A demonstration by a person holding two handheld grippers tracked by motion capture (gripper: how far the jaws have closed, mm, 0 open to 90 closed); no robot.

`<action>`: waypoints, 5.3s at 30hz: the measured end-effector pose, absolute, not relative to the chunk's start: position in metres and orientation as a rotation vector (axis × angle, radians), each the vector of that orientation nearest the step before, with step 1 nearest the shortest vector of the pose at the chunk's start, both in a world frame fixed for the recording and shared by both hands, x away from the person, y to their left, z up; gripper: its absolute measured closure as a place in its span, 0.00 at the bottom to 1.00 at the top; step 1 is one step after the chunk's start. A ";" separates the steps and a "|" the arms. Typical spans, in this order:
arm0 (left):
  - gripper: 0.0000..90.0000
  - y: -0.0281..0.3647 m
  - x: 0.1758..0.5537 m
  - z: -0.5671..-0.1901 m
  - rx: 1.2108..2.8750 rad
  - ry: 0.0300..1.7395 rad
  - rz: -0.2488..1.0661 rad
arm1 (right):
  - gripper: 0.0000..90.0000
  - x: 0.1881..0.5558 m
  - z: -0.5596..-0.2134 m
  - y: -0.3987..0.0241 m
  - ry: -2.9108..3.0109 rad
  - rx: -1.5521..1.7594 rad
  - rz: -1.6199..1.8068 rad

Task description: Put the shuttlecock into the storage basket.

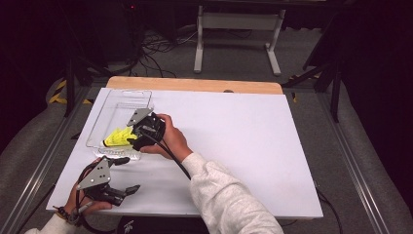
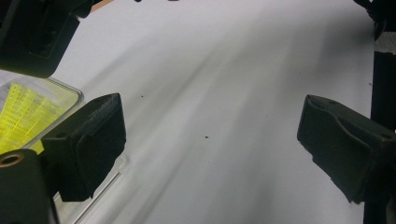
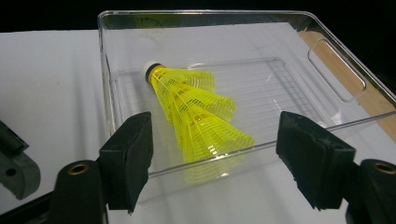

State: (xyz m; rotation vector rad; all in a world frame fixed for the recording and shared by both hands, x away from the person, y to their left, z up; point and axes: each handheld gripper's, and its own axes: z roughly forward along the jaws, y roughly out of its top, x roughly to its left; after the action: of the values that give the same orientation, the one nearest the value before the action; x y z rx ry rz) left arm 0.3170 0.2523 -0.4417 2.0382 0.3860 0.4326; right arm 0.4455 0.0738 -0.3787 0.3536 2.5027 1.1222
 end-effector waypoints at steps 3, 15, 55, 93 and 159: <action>0.10 0.252 0.318 -0.442 2.039 0.385 0.433 | 0.25 0.444 -0.378 0.068 2.483 0.356 1.113; 0.10 0.252 0.318 -0.442 2.038 0.389 0.433 | 0.18 0.443 -0.369 0.046 2.431 0.412 1.116; 0.10 0.252 0.319 -0.442 2.034 0.396 0.436 | 0.18 0.437 -0.349 -0.007 2.342 0.479 1.108; 0.10 0.252 0.319 -0.442 2.039 0.393 0.444 | 0.17 0.423 -0.346 -0.053 2.285 0.519 1.068; 0.09 0.250 0.320 -0.442 2.038 0.399 0.441 | 0.09 0.388 -0.350 -0.118 2.183 0.560 1.049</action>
State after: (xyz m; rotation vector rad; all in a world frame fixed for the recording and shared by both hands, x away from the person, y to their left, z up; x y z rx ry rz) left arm 0.3202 0.2503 -0.4420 2.0377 0.3991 0.4409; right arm 0.3879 -0.1182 -0.3503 0.5604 2.1828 1.0488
